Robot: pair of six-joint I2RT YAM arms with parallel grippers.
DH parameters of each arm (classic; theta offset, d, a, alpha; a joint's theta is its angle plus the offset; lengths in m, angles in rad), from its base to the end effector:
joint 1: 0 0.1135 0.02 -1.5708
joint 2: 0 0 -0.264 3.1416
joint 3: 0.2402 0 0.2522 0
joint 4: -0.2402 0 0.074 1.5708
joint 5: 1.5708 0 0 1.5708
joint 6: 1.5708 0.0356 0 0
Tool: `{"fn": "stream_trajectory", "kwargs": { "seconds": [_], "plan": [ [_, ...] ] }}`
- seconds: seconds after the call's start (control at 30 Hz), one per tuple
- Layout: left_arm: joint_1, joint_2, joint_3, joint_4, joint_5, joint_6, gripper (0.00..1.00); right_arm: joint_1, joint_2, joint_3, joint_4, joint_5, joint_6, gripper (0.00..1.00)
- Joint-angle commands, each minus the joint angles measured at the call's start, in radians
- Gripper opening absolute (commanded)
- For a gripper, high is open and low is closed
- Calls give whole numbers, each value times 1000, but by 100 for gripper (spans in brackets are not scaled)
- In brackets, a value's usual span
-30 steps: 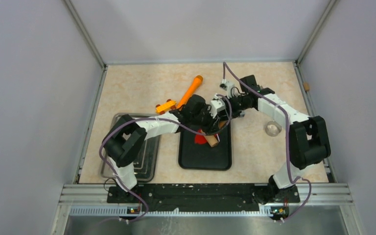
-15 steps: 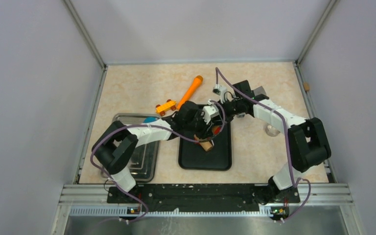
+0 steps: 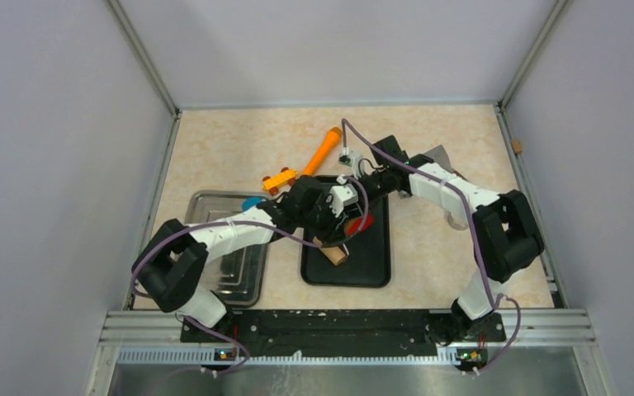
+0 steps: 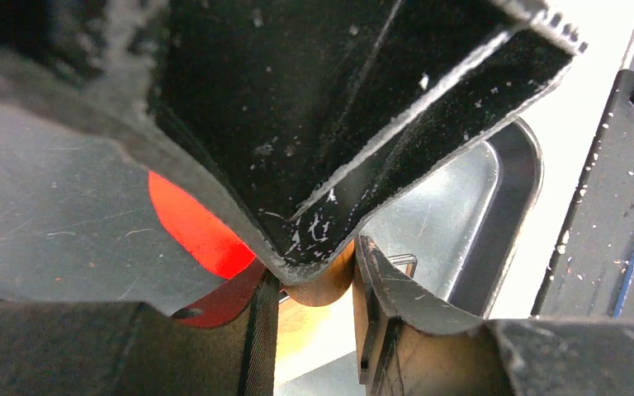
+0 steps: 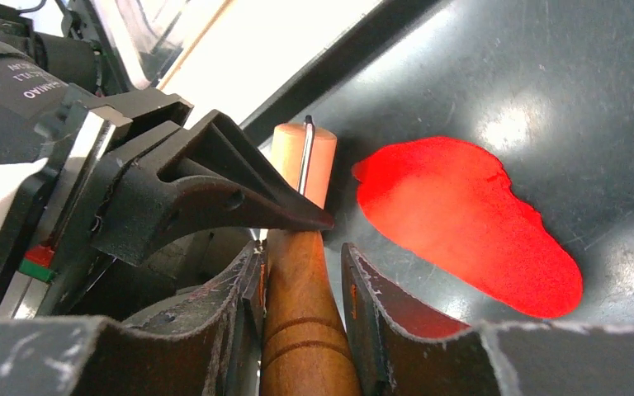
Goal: Roll out the dumpling wrappers from the dough
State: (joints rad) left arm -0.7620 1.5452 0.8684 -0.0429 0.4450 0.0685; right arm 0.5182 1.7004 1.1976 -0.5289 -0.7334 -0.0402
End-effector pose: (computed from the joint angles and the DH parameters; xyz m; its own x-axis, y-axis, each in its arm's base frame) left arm 0.2221 -0.2331 0.2008 -0.4171 0.4834 -0.7697 0.8880 0.3974 -0.2316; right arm 0.2916 0.1937 0.2236 -0.7181 -0.4438 -0.5360 -0.6959 0.4577 0.5534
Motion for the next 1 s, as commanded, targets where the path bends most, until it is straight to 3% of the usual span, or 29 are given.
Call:
{"fn": "stream_trajectory", "kwargs": {
  "seconds": [0.0, 0.27, 0.53, 0.97],
  "plan": [
    [-3, -119, 72, -87, 59, 56, 0, -1, -71, 104, -115, 188, -142, 0],
    [-3, 60, 189, -4, 95, 70, 0, -50, -144, 44, -116, 261, -108, 0],
    [-1, 271, 219, 122, 86, 83, 0, -64, -116, -116, 40, 374, -83, 0],
    [-13, 484, 338, 209, 126, 8, 0, -187, -124, -182, 17, 416, -60, 0]
  ]
}}
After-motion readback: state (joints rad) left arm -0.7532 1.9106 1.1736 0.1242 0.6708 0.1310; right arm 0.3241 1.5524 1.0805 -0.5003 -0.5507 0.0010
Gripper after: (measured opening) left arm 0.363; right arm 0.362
